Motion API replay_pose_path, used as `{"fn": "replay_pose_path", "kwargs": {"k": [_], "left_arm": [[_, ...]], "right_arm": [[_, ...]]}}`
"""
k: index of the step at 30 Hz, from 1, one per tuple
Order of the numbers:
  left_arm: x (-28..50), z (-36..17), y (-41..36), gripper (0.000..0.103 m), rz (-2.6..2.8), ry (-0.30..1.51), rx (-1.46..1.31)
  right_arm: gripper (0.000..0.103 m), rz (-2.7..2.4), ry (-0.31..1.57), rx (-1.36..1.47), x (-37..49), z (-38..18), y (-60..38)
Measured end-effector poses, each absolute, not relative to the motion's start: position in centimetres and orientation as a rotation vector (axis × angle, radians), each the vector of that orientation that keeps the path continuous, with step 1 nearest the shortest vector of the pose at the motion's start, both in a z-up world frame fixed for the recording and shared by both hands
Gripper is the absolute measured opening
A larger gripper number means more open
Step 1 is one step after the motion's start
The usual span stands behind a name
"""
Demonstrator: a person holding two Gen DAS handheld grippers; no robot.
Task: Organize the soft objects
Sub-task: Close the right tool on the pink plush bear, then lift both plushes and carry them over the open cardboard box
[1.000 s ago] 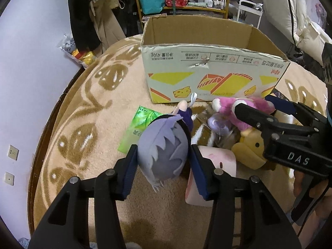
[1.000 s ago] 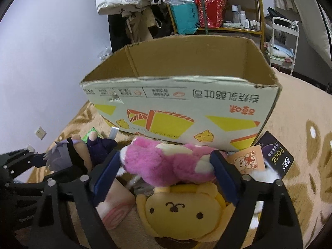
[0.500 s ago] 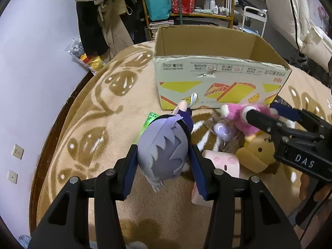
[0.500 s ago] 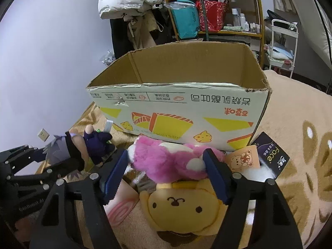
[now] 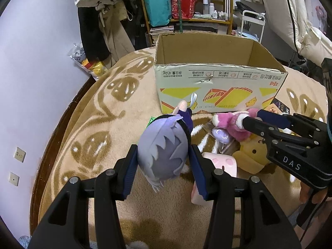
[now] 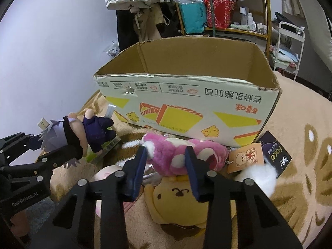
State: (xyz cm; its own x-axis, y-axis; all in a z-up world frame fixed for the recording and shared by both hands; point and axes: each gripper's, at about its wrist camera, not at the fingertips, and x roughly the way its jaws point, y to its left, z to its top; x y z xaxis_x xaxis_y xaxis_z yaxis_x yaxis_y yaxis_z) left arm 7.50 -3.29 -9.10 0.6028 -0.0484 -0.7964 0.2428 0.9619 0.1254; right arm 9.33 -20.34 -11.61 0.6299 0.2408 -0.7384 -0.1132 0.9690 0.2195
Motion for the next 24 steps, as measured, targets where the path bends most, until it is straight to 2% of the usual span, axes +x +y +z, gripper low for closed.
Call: {"fn": "replay_pose_path", "kwargs": {"k": [10, 13, 15, 17, 24], "left_arm": [[7.5, -9.0, -3.3, 0.048, -0.166, 0.905, 0.231], [7.6, -9.1, -3.3, 0.048, -0.166, 0.906, 0.231], [7.6, -9.1, -3.3, 0.048, -0.166, 0.908, 0.233], [7.6, -9.1, -3.3, 0.048, -0.167, 0.909, 0.235], [7.9, -9.5, -3.2, 0.048, -0.151, 0.920, 0.237]], "right_arm": [[0.039, 0.194, 0.847, 0.238, 9.0, -11.4, -21.9], [0.049, 0.186, 0.844, 0.242, 9.0, -11.3, -22.0], [0.060, 0.186, 0.854, 0.257, 9.1, -11.6, -22.1], [0.068, 0.185, 0.860, 0.273, 9.4, -12.1, -22.2], [0.071, 0.207, 0.882, 0.266, 10.2, -12.9, -21.6]]}}
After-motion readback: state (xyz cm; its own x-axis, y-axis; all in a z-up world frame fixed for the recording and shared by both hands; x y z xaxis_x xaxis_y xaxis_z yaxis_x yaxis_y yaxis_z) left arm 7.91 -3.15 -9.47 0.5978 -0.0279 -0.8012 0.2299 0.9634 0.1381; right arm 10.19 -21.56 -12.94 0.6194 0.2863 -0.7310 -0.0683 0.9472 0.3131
